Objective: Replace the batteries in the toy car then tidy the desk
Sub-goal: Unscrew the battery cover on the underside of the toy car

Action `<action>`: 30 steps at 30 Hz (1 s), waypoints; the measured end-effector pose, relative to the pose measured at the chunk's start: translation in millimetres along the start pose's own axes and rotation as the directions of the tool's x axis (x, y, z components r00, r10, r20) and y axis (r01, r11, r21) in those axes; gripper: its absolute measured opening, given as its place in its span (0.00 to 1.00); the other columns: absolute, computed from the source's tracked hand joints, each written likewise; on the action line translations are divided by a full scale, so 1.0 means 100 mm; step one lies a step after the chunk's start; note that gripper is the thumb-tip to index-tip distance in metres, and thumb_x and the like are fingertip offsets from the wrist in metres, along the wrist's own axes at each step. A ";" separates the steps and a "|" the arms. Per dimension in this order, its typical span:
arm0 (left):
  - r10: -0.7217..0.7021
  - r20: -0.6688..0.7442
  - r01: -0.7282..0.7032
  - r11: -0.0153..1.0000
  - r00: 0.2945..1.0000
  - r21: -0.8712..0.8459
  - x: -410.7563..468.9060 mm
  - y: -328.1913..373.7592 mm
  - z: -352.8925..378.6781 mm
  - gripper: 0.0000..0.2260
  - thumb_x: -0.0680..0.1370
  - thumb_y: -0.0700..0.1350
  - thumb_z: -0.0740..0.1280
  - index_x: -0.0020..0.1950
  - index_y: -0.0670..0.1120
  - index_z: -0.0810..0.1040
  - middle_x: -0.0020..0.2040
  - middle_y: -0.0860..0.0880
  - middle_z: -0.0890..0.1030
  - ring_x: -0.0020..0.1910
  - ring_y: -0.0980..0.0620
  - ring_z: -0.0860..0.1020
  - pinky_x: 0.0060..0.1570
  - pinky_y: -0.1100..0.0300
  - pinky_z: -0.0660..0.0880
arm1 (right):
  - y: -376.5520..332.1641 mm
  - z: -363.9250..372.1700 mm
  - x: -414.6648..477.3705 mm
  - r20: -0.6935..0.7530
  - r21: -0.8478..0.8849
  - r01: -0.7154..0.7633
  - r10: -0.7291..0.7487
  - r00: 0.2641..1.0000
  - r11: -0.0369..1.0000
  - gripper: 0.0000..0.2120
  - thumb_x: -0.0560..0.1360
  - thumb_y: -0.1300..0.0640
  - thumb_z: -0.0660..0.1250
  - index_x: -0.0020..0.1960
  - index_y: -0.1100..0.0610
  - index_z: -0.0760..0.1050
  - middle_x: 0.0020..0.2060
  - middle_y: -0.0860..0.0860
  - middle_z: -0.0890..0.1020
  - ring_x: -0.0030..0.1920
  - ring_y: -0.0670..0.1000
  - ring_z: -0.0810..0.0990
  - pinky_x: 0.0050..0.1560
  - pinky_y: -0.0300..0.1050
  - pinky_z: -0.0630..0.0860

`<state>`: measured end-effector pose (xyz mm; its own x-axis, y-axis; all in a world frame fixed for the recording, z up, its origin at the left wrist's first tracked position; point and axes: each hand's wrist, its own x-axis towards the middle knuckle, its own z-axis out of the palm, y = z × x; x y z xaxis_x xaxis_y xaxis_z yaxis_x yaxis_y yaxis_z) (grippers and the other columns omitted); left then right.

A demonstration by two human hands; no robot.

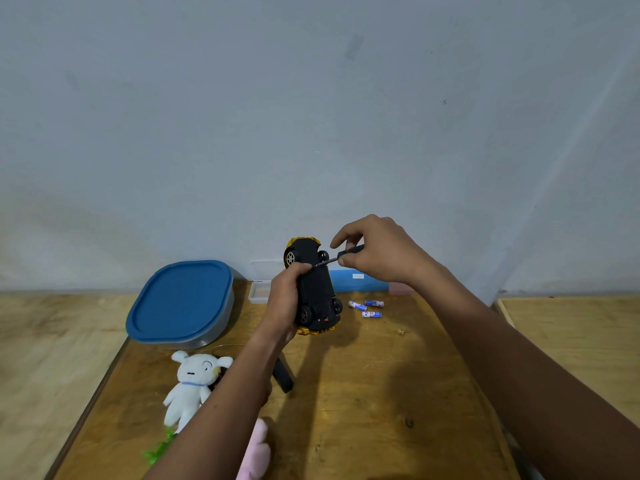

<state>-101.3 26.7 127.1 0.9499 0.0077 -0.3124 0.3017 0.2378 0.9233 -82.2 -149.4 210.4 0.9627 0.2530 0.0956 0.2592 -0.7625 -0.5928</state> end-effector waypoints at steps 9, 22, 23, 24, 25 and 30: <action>0.001 0.014 -0.001 1.000 1.000 -0.007 0.03 -0.01 0.02 0.20 0.75 0.53 0.65 0.58 0.39 0.79 0.47 0.38 0.80 0.46 0.39 0.79 0.50 0.42 0.75 | 0.01 0.07 0.00 -0.026 -0.066 -0.039 0.038 0.999 0.997 0.13 0.79 0.47 0.63 0.45 0.50 0.84 0.36 0.48 0.85 0.39 0.50 0.83 0.49 0.49 0.79; 0.002 0.006 -0.002 1.000 1.000 0.004 0.04 -0.03 -0.01 0.18 0.76 0.52 0.65 0.56 0.39 0.79 0.47 0.37 0.80 0.45 0.39 0.79 0.50 0.43 0.74 | 0.06 0.10 0.02 -0.026 -0.095 -0.008 0.005 1.000 0.995 0.15 0.71 0.47 0.75 0.57 0.45 0.81 0.40 0.43 0.78 0.50 0.48 0.78 0.48 0.44 0.72; 0.002 0.010 -0.002 1.000 1.000 0.009 0.05 -0.03 -0.01 0.19 0.75 0.53 0.65 0.56 0.39 0.79 0.47 0.38 0.80 0.45 0.39 0.79 0.49 0.43 0.74 | 0.05 0.10 0.01 -0.021 -0.096 -0.021 0.019 1.000 0.995 0.14 0.72 0.43 0.73 0.55 0.46 0.82 0.38 0.42 0.77 0.50 0.48 0.78 0.50 0.45 0.73; 0.002 0.012 -0.002 1.000 1.000 0.015 0.05 -0.04 -0.01 0.19 0.75 0.53 0.65 0.57 0.39 0.79 0.47 0.38 0.80 0.45 0.40 0.79 0.49 0.44 0.75 | 0.05 0.10 0.01 -0.011 -0.087 -0.034 0.033 0.999 0.996 0.14 0.74 0.40 0.69 0.53 0.47 0.82 0.35 0.42 0.78 0.49 0.48 0.78 0.51 0.46 0.75; 0.002 0.014 -0.002 1.000 1.000 0.022 0.05 -0.05 -0.02 0.19 0.76 0.52 0.65 0.57 0.39 0.79 0.46 0.38 0.80 0.44 0.40 0.79 0.48 0.45 0.76 | 0.06 0.11 0.01 -0.002 -0.079 -0.040 0.040 0.999 0.996 0.14 0.76 0.40 0.66 0.52 0.48 0.83 0.34 0.43 0.79 0.47 0.49 0.80 0.52 0.47 0.76; -0.007 0.022 0.006 1.000 1.000 0.028 0.06 -0.09 -0.03 0.16 0.80 0.50 0.63 0.58 0.39 0.78 0.46 0.39 0.80 0.44 0.40 0.79 0.47 0.46 0.76 | 0.09 0.14 0.01 -0.008 -0.126 -0.025 0.025 1.000 0.992 0.10 0.75 0.47 0.70 0.56 0.43 0.81 0.38 0.42 0.78 0.45 0.48 0.79 0.51 0.50 0.79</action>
<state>-98.5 28.0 116.4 0.9494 -0.0152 -0.3136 0.3097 0.2102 0.9273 -80.4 -147.5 194.2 0.9694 0.2295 0.0872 0.2423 -0.8377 -0.4894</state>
